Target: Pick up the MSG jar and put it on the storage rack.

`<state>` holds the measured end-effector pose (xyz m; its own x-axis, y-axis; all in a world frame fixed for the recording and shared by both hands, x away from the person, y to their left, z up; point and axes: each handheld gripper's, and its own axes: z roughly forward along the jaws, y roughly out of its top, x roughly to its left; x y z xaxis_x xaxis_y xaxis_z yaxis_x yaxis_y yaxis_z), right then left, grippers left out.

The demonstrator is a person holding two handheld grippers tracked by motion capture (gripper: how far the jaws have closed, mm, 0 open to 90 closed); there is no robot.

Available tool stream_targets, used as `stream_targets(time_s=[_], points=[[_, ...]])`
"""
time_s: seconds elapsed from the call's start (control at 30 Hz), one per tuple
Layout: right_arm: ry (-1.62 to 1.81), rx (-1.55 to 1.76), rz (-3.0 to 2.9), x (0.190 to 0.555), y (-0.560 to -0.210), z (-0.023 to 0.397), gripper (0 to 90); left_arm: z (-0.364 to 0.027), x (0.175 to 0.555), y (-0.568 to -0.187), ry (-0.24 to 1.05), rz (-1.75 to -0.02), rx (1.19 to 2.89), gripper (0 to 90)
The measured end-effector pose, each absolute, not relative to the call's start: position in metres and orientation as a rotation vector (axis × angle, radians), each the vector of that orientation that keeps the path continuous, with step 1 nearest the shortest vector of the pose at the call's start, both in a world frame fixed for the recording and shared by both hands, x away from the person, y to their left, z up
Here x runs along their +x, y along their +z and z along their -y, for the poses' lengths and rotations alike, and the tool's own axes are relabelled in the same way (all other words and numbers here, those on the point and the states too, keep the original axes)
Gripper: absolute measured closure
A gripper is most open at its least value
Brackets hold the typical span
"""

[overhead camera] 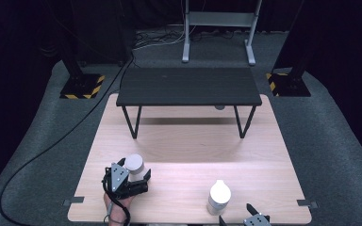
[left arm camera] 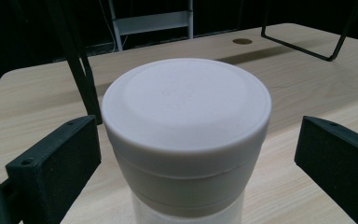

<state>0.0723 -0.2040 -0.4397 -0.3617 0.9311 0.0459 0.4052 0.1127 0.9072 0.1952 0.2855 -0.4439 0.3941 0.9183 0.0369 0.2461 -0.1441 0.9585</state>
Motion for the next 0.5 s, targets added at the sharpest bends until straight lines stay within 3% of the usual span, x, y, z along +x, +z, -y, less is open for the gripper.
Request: stream_targets(time_s=[0.5], points=[[1.213, 1.294, -1.839, 0.0723, -0.4396, 0.2041, 0.0, -0.2854, 0.1985, -0.4454, 0.838, -1.042, 1.634, 0.2]])
